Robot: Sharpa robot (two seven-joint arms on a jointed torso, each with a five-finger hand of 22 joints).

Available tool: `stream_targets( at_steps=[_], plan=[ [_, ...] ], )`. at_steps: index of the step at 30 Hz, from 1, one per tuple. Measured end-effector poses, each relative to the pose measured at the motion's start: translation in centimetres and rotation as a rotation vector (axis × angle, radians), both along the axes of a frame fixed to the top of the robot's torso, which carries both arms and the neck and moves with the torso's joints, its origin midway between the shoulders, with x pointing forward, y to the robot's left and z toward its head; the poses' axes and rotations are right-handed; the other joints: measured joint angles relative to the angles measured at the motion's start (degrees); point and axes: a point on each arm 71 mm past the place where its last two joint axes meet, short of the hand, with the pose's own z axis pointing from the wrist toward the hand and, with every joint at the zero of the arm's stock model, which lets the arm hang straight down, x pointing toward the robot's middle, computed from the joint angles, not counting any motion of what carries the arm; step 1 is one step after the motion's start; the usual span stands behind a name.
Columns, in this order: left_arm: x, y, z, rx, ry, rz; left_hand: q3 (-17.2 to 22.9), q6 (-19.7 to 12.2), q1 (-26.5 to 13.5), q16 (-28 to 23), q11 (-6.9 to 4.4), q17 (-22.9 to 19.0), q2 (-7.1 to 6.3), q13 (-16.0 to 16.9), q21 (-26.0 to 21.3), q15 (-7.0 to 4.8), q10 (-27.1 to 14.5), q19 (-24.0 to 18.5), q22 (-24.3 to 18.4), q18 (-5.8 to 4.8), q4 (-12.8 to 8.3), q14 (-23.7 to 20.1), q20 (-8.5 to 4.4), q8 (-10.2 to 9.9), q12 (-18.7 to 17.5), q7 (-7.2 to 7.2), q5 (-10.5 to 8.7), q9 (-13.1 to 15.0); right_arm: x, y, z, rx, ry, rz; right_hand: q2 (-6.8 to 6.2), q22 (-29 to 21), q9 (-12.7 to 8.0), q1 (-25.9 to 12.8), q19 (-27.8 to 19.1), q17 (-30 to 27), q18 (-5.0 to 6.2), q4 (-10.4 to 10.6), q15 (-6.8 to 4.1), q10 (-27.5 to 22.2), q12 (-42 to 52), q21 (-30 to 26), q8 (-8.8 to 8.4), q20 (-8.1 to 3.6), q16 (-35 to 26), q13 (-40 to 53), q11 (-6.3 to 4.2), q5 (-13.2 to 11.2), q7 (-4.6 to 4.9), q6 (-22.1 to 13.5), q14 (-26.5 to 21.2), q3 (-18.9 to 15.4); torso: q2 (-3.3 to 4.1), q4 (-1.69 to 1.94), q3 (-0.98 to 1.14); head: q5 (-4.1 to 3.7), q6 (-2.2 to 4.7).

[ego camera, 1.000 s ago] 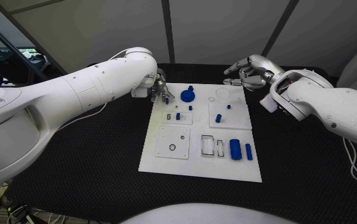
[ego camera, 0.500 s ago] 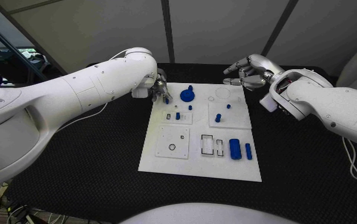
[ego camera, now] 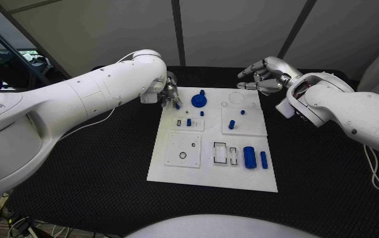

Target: Assemble the parts on the task board

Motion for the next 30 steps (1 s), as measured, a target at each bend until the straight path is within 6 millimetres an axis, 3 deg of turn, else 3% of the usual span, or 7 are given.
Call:
stream_targets(
  at_steps=[5,8,9,14,23,30],
  plan=[
    [0.0,0.2,0.0,-0.003,-0.001,0.003,5.17,-0.51,-3.16,0.0,-0.03,-0.06,-2.04,-0.01,0.0,-0.28,0.58,0.0,0.0,0.0,-1.12,0.3,0.0,1.55,0.0,-0.09,0.19,1.96,0.0,0.0,0.0,0.0,0.0,0.0,0.0,0.05,0.0,0.0,0.0,0.0,0.0,0.0,0.0,0.0,0.0,0.0,0.0,0.0,0.0,0.08,0.0,0.26,0.0,0.0,0.0,0.0,-0.01,0.0,0.01,0.03,-0.03],
    [-0.1,0.4,0.0,-0.011,-0.002,0.008,6.97,-0.81,-4.77,0.47,-0.04,0.04,-2.69,0.17,0.0,-0.27,1.19,0.08,0.0,0.0,-1.4,0.34,-0.08,2.51,0.04,-0.22,2.29,2.82,0.0,0.0,0.0,-0.001,0.0,0.0,0.0,0.04,0.0,0.0,0.0,0.0,0.01,0.0,0.0,0.0,0.0,0.0,0.0,0.0,0.0,0.08,0.0,0.26,0.0,0.0,0.0,0.0,-0.03,0.0,0.0,0.03,-0.03],
    [-0.2,0.5,0.1,-0.017,-0.003,0.009,8.36,-0.92,-5.41,0.48,-0.05,0.11,-2.9,0.23,0.0,-0.32,1.2,0.22,0.0,0.0,-2.23,0.52,-0.22,2.81,0.23,-0.29,2.68,3.12,0.0,-0.1,0.0,-0.001,0.001,-0.001,0.0,0.04,0.0,0.0,0.0,0.0,0.0,0.0,0.0,0.0,0.0,0.0,0.0,0.0,0.0,0.08,0.0,0.26,0.0,0.0,0.0,0.0,-0.04,0.0,0.0,0.03,-0.03],
    [-1.1,1.2,0.5,-0.056,-0.015,0.014,10.03,-1.05,-7.2,1.99,-0.51,0.87,-3.84,0.19,0.24,-0.73,1.73,0.48,-0.01,0.0,-2.0,0.99,-0.18,4.4,0.39,-0.41,4.17,4.54,0.0,-0.2,0.0,-0.002,0.001,-0.004,0.0,0.04,0.0,0.0,0.0,0.0,0.0,0.0,0.0,0.0,0.0,0.0,0.0,0.0,0.0,0.08,0.0,0.26,0.0,0.0,0.0,0.0,-0.06,0.05,0.0,0.06,-0.15],
    [-3.7,2.2,1.0,-0.134,-0.061,0.036,13.23,-1.22,-9.37,2.69,-0.64,1.27,-5.09,-1.97,0.9,-0.85,2.04,1.25,0.04,0.01,-2.95,1.46,-0.6,6.01,-0.46,-0.4,4.68,5.87,0.0,-0.5,0.0,-0.005,0.002,-0.008,0.0,0.04,0.0,0.0,0.0,0.0,0.0,0.0,0.0,0.0,0.0,0.0,0.0,0.0,0.0,0.08,0.0,0.26,0.0,0.0,0.0,0.0,-0.21,0.27,0.01,0.26,-0.51],
    [-6.4,2.6,-0.5,-0.186,-0.091,0.069,14.87,-0.88,-10.13,2.91,-0.94,1.29,-5.86,-2.08,1.17,-0.92,2.95,1.45,0.03,0.01,-3.23,1.56,-0.8,6.65,-0.47,-0.74,4.74,6.5,0.0,-0.6,0.0,-0.006,0.002,-0.011,0.0,0.03,0.0,0.0,0.0,0.0,0.0,0.0,0.0,0.0,0.0,0.0,0.0,0.0,0.0,0.08,0.0,0.26,0.0,0.0,0.0,0.0,-0.43,0.5,0.04,0.48,-0.68]
  ],
)
